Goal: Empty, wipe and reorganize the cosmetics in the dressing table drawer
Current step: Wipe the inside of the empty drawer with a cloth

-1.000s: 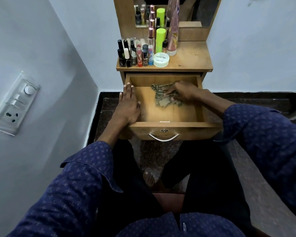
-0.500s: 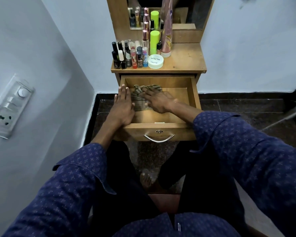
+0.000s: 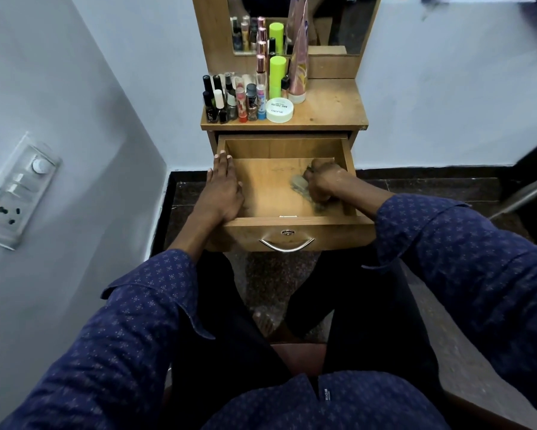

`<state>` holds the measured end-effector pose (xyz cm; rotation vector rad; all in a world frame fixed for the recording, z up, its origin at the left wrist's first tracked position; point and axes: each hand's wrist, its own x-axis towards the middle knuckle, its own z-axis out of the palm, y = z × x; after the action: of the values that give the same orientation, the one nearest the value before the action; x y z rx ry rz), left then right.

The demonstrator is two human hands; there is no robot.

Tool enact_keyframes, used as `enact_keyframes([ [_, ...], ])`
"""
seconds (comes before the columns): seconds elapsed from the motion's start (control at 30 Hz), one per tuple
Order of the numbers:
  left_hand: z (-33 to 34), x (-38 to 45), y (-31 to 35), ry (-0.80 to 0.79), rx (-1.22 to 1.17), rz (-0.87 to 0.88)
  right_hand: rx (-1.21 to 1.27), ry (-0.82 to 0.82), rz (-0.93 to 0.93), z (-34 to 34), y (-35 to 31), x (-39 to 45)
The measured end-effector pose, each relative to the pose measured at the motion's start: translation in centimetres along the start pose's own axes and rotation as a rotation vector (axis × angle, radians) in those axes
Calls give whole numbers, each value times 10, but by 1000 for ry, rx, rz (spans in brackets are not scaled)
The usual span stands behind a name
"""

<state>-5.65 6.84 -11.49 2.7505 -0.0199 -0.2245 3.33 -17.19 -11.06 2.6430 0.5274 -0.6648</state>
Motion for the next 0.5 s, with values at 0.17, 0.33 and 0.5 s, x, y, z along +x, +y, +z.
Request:
enact_keyframes([
  [0.17, -2, 2, -2, 19, -19, -3, -129, -272, 34, -8, -21, -15],
  [0.33, -2, 3, -5, 44, -53, -9, 83, -335, -18, -12, -18, -29],
  [0.5, 2, 4, -1, 49, -90, -6, 275, -330, -134, 1, -8, -19],
])
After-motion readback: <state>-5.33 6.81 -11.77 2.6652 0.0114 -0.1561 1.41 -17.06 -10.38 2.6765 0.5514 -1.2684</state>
